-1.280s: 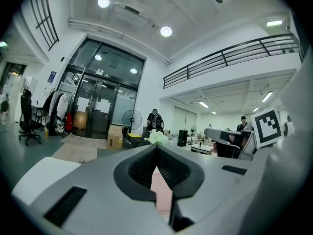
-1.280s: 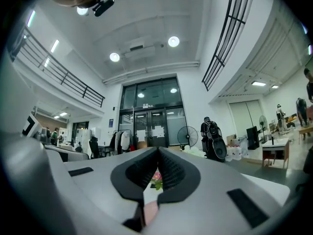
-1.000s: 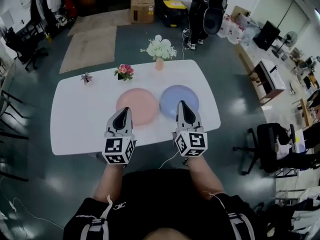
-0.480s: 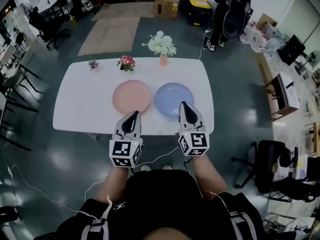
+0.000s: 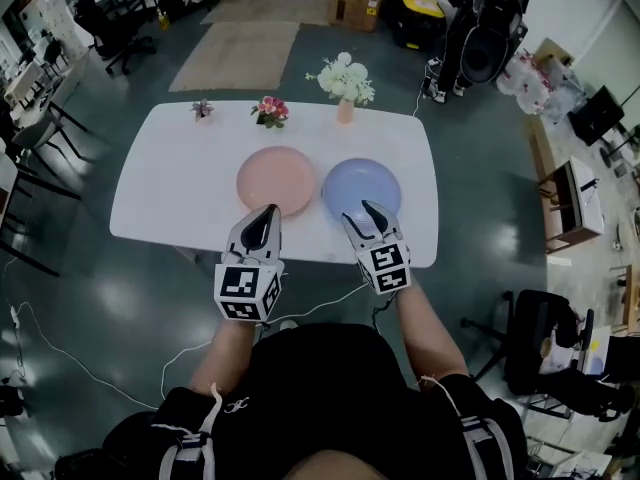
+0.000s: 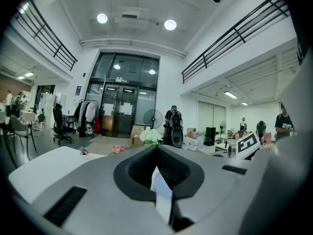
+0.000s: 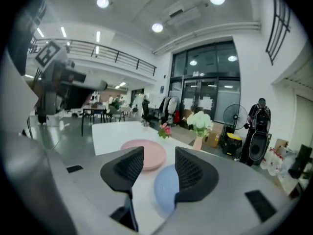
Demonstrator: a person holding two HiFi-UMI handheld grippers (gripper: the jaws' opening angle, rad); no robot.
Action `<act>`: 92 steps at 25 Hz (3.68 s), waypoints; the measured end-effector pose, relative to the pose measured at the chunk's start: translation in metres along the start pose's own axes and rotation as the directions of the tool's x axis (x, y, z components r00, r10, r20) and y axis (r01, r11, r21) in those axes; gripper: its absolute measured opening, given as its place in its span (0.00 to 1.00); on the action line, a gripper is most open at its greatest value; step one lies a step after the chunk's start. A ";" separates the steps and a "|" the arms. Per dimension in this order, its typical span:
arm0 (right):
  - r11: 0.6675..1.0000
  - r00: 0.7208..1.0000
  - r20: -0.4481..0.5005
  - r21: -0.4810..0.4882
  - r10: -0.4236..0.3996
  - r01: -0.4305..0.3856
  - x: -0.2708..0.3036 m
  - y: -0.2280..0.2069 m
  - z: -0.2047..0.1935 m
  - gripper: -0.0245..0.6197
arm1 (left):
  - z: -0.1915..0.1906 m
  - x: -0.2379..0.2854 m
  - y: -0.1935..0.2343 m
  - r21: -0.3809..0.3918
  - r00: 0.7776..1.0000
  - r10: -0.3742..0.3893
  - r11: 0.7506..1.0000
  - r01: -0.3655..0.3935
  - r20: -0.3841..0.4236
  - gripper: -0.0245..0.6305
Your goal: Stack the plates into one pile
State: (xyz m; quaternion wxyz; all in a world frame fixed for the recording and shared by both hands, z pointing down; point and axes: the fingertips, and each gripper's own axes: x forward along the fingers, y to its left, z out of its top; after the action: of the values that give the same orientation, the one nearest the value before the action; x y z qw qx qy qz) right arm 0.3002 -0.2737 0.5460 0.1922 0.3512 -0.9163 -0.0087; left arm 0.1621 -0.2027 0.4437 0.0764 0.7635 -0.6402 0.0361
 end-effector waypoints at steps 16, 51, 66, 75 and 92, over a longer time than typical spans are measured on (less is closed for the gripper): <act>0.875 0.771 -0.633 -0.408 -0.067 -0.259 0.054 -0.016 -0.207 0.33 | -0.022 -0.025 0.034 0.001 0.992 0.116 0.993 -0.116 -0.041 0.06; 0.523 0.915 -0.389 -0.805 -0.107 -0.281 0.149 0.076 -0.073 0.09 | -0.029 -0.080 0.111 -0.032 0.962 0.274 0.961 -0.274 -0.007 0.06; 0.414 0.872 -0.489 -0.800 -0.030 -0.434 0.209 0.161 -0.096 0.09 | -0.033 -0.143 0.177 -0.059 0.907 0.422 0.905 -0.421 0.005 0.06; 0.526 0.862 -0.507 -0.734 -0.003 -0.430 0.214 0.166 -0.101 0.14 | -0.028 -0.150 0.183 -0.056 0.904 0.427 0.903 -0.427 0.004 0.06; 0.977 0.961 0.274 0.196 0.024 -0.081 0.064 0.077 0.124 0.13 | 0.006 -0.074 0.115 -0.021 0.969 0.246 0.969 -0.246 0.024 0.06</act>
State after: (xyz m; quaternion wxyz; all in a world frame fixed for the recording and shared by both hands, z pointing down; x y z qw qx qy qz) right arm 0.1630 -0.2723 0.4648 0.0283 0.3400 -0.9390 0.0431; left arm 0.0354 -0.1508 0.4349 0.0698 0.6779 -0.7312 0.0296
